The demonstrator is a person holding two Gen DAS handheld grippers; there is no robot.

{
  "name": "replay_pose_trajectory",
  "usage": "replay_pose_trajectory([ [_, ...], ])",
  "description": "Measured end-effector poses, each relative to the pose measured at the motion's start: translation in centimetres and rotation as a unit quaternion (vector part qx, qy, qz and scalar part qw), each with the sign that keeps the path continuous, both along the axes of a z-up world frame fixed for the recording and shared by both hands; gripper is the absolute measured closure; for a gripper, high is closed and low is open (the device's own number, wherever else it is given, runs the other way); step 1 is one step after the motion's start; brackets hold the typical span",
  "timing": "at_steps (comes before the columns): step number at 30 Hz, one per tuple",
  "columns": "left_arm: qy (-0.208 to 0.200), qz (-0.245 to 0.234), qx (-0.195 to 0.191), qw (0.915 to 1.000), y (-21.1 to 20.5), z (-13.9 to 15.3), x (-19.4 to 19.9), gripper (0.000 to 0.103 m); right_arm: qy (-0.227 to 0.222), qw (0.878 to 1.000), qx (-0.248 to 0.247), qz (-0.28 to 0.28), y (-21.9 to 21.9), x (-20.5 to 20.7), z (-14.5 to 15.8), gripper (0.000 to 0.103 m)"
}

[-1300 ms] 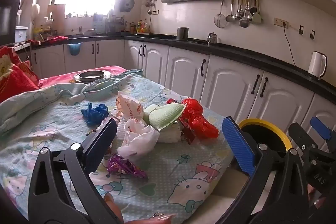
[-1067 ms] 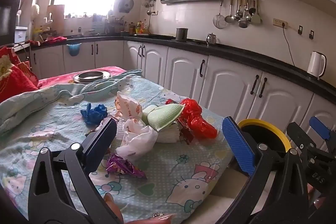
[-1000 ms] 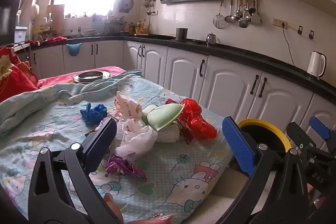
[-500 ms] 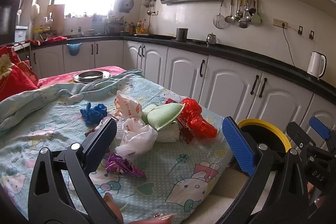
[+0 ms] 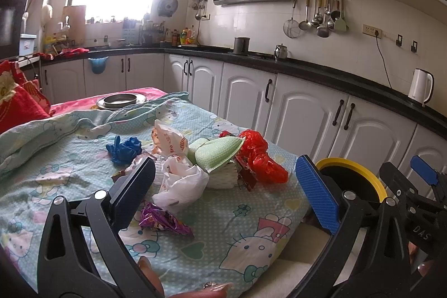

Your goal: Collect trash

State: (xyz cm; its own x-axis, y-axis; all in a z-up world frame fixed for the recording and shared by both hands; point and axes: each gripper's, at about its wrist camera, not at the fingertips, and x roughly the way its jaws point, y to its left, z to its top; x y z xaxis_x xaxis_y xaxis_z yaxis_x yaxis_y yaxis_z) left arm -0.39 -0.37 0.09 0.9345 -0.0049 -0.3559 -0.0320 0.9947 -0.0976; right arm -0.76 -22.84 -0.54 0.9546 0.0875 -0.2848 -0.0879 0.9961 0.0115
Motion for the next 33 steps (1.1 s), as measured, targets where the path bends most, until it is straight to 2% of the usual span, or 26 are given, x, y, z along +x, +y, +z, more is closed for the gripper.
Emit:
replay_pose_trajectory([
  [21,0.0,0.002,-0.001,1.0,0.0,-0.1,-0.1,0.011,0.005,1.0,-0.005,0.011,0.2,0.1,-0.3,0.006],
  [33,0.008,0.035,-0.017,0.9992,2.5,-0.9,0.9,0.011,0.021,0.997,-0.013,0.077,2.2,2.1,0.4,0.006],
])
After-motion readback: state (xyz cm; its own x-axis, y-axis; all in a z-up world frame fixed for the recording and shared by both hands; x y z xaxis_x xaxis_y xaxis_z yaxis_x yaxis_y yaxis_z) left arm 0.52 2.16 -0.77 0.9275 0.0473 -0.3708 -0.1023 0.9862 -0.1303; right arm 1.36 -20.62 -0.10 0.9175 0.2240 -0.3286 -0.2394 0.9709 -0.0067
